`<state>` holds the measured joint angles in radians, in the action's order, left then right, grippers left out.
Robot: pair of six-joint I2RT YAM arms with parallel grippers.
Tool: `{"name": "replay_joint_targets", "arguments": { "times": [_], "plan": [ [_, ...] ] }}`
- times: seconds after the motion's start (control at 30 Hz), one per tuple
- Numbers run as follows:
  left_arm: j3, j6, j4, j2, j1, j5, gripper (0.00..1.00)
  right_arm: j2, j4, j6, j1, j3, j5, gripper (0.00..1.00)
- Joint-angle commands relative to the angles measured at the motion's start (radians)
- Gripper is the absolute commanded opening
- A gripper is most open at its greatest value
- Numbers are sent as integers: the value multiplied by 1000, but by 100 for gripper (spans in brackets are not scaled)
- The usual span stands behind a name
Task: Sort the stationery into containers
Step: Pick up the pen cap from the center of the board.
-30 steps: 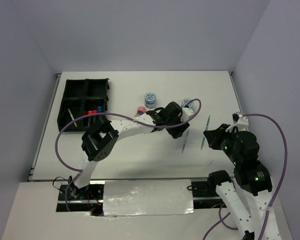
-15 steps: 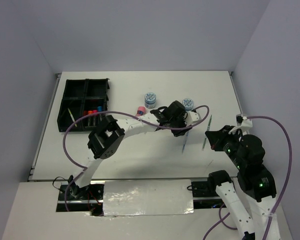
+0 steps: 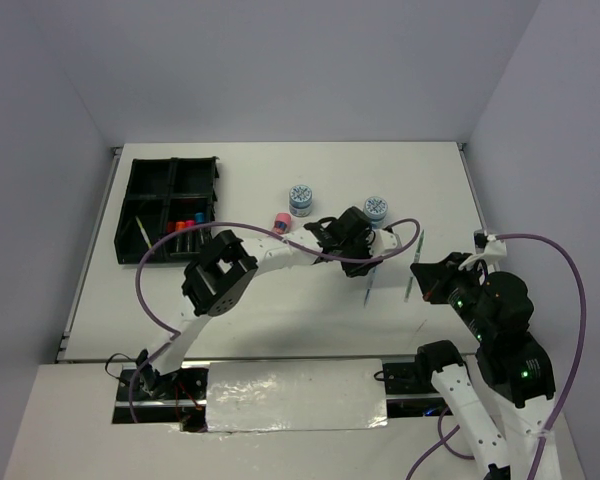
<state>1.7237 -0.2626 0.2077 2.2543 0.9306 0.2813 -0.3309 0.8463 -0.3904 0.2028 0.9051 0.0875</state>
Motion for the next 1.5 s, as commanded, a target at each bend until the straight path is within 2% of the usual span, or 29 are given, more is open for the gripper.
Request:
{"name": "replay_joint_targets", "arguments": {
  "times": [0.0, 0.23, 0.5, 0.6, 0.63, 0.73, 0.8, 1.03, 1.23, 1.37, 1.47],
  "plan": [
    [28, -26, -28, 28, -4, 27, 42, 13, -19, 22, -3, 29, 12, 0],
    [25, -17, -48, 47, -4, 21, 27, 10, -32, 22, -5, 28, 23, 0],
    [28, -17, -33, 60, -4, 21, 22, 7, -32, 27, -5, 31, 23, 0],
    [19, -23, -28, 56, -4, 12, 17, 7, -33, 28, -5, 32, 20, 0],
    [16, -24, -24, 54, -6, 7, 10, 7, -36, 28, -5, 31, 21, 0],
    [8, -12, -19, 44, -10, -17, 1, 6, -44, 28, -3, 17, 9, 0],
    [-35, 15, -59, 16, -18, -25, 0, -6, -44, 28, -3, 2, -18, 0],
    [-222, 83, -198, -163, -42, 10, 0, -31, -55, 1, -6, -25, -45, 0],
    [-358, 140, -235, -339, -69, 35, 0, -22, -94, -11, -5, -55, -2, 0],
    [-492, 155, -269, -498, -70, 77, 0, -80, -124, 33, -5, -101, 145, 0],
    [-547, 157, -211, -613, -72, 72, 0, -126, -174, 50, 3, -155, 303, 0]
  ]
}}
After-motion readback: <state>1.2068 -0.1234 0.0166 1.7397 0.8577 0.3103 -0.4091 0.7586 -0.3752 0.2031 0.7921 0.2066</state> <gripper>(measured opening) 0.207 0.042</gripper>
